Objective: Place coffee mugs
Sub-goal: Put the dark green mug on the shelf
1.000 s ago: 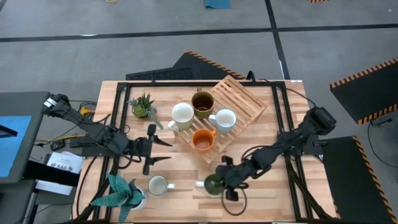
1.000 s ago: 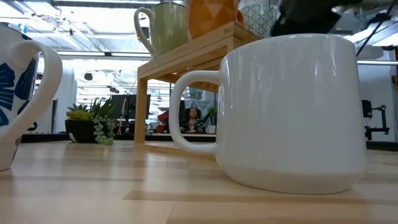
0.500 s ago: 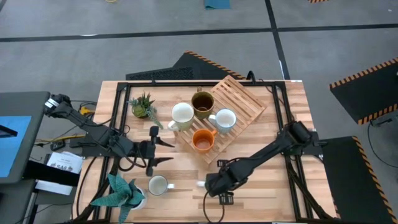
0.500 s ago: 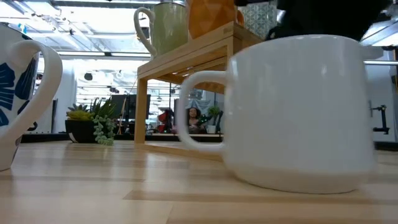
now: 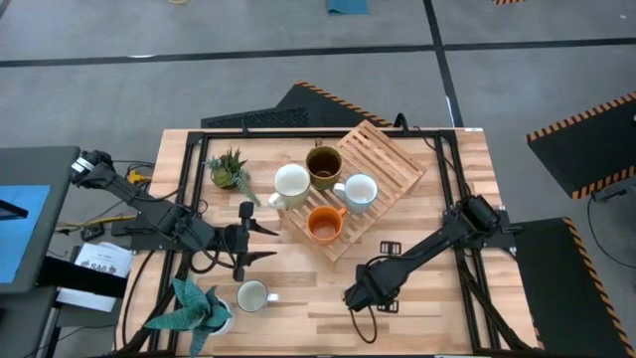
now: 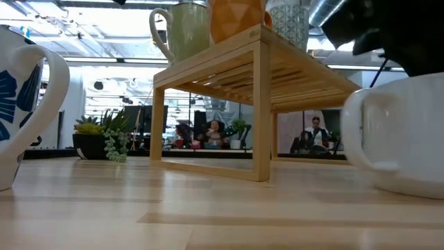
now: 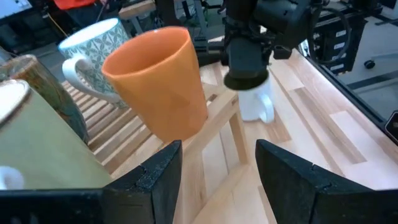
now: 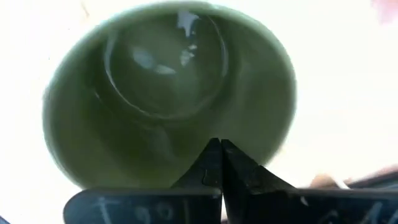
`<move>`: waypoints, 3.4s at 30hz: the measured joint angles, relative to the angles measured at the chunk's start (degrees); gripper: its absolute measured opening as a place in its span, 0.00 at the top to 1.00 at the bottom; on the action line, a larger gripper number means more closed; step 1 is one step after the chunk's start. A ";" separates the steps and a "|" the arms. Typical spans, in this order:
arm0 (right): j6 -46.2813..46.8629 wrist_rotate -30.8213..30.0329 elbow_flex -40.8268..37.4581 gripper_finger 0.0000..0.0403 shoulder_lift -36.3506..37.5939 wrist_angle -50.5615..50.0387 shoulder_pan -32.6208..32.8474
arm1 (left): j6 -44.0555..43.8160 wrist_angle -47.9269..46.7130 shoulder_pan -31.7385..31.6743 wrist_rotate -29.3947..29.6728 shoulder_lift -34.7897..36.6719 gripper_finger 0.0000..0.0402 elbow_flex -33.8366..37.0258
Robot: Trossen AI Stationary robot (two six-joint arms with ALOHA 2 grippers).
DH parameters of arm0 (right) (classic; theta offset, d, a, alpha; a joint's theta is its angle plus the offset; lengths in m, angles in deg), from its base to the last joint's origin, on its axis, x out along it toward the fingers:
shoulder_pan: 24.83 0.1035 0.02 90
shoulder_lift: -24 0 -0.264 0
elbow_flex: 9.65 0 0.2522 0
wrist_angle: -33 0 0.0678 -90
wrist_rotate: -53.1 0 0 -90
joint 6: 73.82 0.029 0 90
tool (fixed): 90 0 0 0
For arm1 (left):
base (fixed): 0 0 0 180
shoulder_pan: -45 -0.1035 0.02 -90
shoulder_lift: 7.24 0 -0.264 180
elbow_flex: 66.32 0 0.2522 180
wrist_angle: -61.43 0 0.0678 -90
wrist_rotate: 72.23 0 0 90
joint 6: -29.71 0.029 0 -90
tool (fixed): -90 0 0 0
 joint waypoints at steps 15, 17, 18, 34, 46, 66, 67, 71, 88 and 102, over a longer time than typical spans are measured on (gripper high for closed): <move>15.12 0.01 -21.14 0.95 14.74 3.96 3.07 | -1.56 -1.62 0.00 0.02 0.00 0.53 0.00; 18.61 -0.12 -23.54 0.95 18.28 3.83 3.93 | -1.59 -1.62 0.00 0.02 0.00 0.53 0.00; 20.43 -0.35 -24.87 0.95 20.01 4.17 4.41 | -1.59 -1.62 0.00 0.02 0.00 0.53 0.00; 35.33 -10.95 -29.12 0.85 37.33 7.07 4.55 | -1.83 -1.59 -0.02 0.09 0.00 0.53 0.00; 30.00 -7.51 -32.47 0.57 37.07 9.03 -0.38 | -2.08 -2.38 -0.02 -1.96 0.00 0.53 -0.02; 28.09 -2.08 -43.00 0.49 37.01 18.26 0.91 | -2.08 -2.43 -0.02 -1.93 0.00 0.53 -0.02; 27.45 -1.57 -43.26 0.53 37.00 18.87 0.89 | -2.08 -2.43 -0.02 -1.92 0.01 0.53 -0.02; 24.37 -0.36 -43.30 0.74 37.03 19.64 0.89 | -2.08 -2.43 -0.02 -1.90 0.00 0.53 -0.02; 20.57 -2.29 -22.51 0.90 47.58 22.91 0.20 | -2.08 -2.43 -0.02 -1.88 0.00 0.53 -0.04; -7.09 -36.17 12.32 0.90 42.96 22.11 -19.31 | -1.46 -2.26 -0.02 -1.84 0.00 0.53 -0.04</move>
